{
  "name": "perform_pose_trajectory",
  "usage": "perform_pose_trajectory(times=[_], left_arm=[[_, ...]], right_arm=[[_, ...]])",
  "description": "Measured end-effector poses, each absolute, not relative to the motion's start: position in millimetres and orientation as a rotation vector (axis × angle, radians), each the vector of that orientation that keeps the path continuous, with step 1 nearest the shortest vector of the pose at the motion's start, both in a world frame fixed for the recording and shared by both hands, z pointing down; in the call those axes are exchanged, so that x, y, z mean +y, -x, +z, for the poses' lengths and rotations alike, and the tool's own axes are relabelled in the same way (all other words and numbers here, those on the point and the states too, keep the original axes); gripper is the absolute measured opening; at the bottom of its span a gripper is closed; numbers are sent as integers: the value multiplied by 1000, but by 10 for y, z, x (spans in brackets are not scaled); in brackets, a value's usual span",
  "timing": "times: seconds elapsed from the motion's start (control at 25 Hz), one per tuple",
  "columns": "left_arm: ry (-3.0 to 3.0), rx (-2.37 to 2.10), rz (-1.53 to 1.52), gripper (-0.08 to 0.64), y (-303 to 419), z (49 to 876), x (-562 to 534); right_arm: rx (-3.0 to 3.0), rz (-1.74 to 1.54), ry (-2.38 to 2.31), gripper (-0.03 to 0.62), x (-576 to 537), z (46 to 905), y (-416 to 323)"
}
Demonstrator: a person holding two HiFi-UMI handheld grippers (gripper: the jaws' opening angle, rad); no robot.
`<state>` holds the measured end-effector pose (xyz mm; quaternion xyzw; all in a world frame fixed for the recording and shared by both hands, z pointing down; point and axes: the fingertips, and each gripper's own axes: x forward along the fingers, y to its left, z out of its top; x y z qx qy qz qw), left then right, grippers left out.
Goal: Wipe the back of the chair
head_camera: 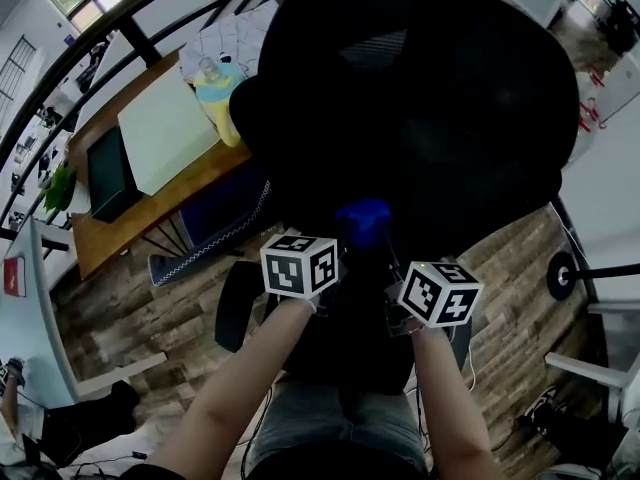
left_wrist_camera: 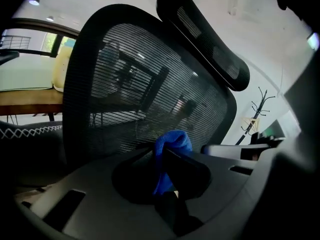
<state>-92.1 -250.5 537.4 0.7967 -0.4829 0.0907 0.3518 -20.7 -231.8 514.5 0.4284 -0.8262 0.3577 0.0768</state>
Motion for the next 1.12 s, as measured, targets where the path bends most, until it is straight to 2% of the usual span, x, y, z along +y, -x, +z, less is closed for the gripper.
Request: perform_pose_trajectory(times=[0.64,1.12], left_arm=[[-1920,-1449,181,60,1877,5405,-2476],[-1826,-1561,91,60,2313,5271,-2387]], right_arm=[[-2513,1059,-1043,29,-2350,5248,1090],[-2542,1044,-926,29,-2295,5247,1543]])
